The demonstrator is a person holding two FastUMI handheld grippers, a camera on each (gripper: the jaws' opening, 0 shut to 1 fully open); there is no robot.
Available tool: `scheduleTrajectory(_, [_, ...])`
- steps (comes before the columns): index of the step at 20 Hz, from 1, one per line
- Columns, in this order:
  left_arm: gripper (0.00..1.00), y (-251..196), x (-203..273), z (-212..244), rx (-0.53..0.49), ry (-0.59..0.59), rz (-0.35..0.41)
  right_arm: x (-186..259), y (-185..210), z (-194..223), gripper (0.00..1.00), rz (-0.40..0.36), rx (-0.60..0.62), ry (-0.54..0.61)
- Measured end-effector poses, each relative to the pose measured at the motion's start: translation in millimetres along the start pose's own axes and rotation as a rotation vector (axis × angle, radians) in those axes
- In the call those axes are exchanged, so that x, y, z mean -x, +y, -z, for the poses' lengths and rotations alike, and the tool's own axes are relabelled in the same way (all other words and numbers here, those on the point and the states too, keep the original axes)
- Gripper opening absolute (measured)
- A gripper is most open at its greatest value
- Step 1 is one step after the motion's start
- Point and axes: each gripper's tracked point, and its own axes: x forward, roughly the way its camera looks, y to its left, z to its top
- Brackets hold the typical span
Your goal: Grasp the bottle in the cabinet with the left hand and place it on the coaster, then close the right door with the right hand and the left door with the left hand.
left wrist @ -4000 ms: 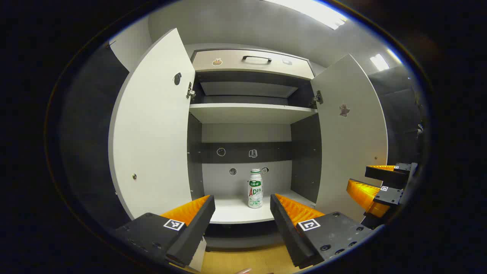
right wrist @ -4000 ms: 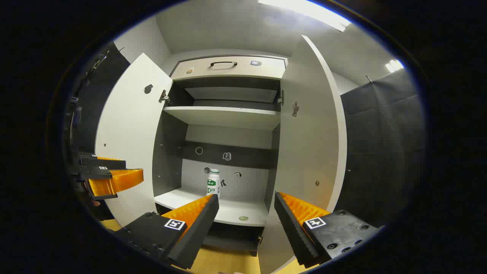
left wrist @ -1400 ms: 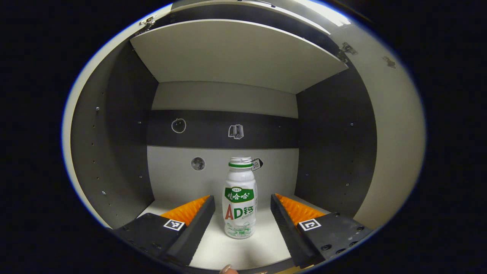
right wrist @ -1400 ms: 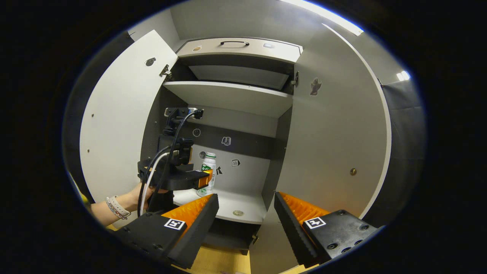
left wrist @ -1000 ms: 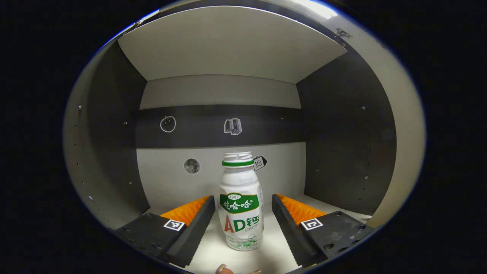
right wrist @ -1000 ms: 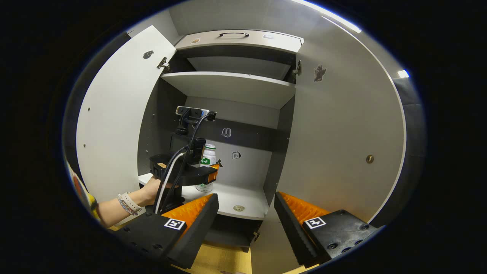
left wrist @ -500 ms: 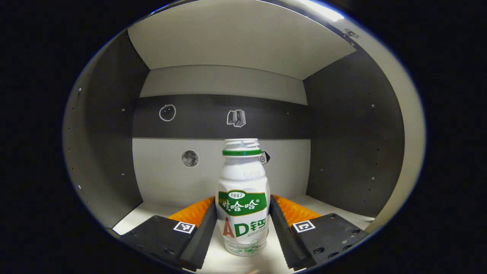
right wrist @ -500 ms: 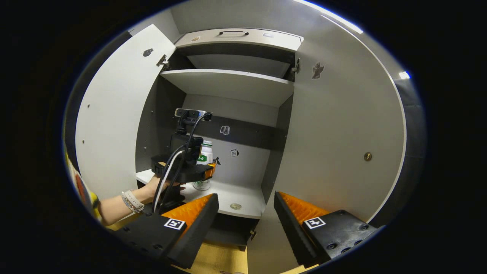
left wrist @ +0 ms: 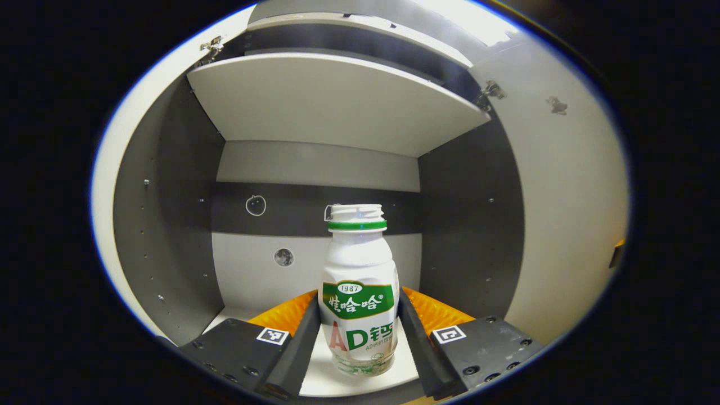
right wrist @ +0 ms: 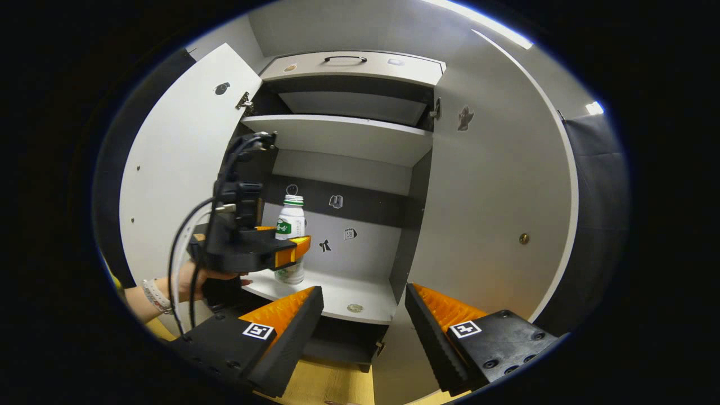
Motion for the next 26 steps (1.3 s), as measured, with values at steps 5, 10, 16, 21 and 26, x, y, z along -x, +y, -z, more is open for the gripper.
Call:
scheduleTrajectory(5, [0.78, -5, 84, 13, -0.015, 0.047, 0.012, 17, 11, 0, 0.97, -0.018, 0.018, 0.005])
scheduleTrajectory(10, [0.78, -23, 158, 56, 0.034, 0.105, 0.055, 28, 32, 5, 0.97, -0.080, 0.028, 0.010])
scheduleTrajectory(16, [0.78, -54, 234, 116, 0.129, 0.123, 0.104, 39, 49, 21, 0.97, -0.112, 0.002, 0.029])
scheduleTrajectory(21, [0.78, -86, 283, 175, 0.136, 0.135, 0.163, 53, 52, 51, 0.97, -0.092, 0.026, 0.019])
scheduleTrajectory(26, [0.79, -114, 309, 232, 0.142, 0.146, 0.211, 65, 58, 75, 0.97, -0.078, 0.022, 0.027])
